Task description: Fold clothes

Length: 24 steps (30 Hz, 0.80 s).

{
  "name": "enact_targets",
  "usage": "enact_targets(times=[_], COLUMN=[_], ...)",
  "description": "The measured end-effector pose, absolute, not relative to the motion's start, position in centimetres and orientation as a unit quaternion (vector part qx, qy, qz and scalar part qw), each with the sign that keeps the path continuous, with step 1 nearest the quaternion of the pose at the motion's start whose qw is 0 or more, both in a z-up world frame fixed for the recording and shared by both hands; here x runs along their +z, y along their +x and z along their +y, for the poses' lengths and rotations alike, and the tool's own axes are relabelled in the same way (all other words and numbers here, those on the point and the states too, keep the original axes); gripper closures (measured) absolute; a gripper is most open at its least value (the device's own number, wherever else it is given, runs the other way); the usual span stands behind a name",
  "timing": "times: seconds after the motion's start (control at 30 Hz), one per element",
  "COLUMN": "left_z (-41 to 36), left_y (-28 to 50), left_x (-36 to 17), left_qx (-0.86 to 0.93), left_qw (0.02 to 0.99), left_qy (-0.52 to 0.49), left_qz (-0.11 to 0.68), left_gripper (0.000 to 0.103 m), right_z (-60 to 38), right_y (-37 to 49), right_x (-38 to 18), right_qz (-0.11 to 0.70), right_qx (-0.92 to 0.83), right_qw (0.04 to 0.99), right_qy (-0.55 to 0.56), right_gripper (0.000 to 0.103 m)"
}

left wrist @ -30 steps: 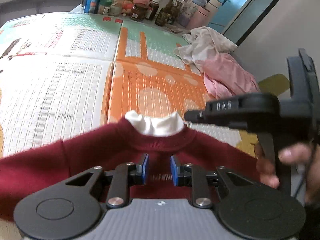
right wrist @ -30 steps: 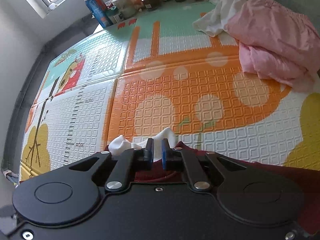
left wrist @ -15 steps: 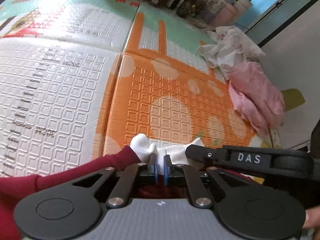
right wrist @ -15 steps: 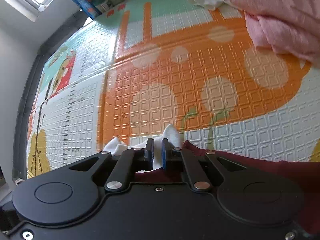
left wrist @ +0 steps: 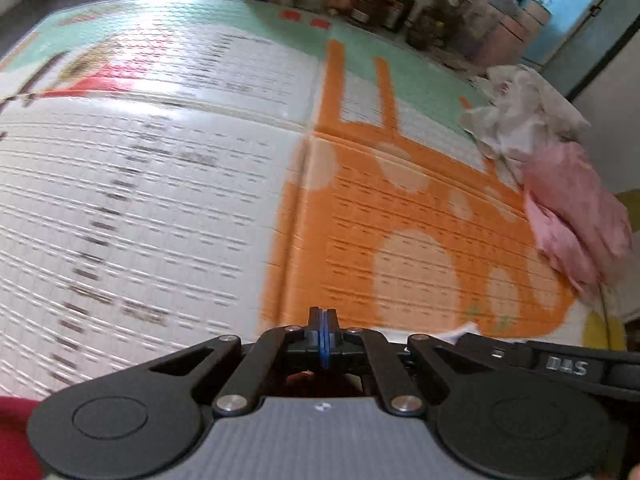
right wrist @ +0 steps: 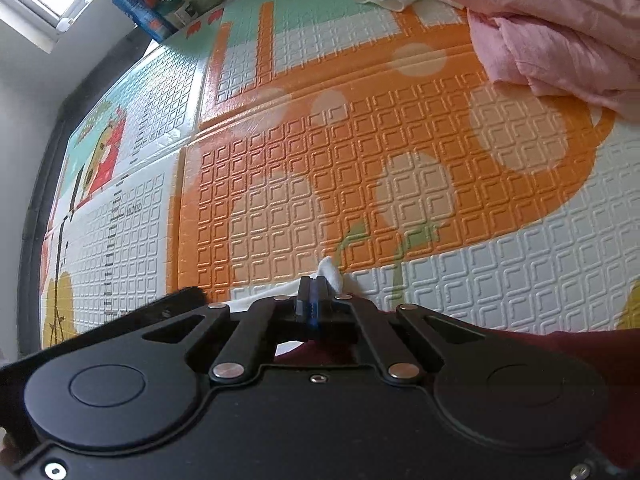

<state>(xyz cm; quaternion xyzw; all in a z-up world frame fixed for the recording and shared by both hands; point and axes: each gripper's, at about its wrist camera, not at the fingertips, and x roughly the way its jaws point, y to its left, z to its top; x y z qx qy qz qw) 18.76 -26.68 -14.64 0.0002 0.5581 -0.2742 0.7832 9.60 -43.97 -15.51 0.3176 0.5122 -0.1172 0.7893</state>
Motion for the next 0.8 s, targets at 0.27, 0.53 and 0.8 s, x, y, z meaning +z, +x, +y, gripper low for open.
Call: enact_targets(times=[0.27, 0.53, 0.8], left_z=[-24.7, -26.8, -27.4], left_y=[19.1, 16.3, 15.0], left_x=[-11.8, -11.8, -14.6], left_qx=[-0.275, -0.327, -0.307], left_qw=[0.799, 0.768, 0.754], left_qy=[-0.047, -0.047, -0.038], left_qz=[0.533, 0.549, 0.580], left_gripper=[0.101, 0.099, 0.099], right_z=[-44.3, -43.3, -43.0], right_y=[9.0, 8.7, 8.7], right_x=[-13.1, -12.5, -15.4], right_qz=[0.473, 0.483, 0.513], right_qx=[-0.119, -0.087, -0.085], right_qw=[0.807, 0.800, 0.775], right_qy=[0.333, 0.346, 0.358], right_gripper=[0.103, 0.103, 0.103])
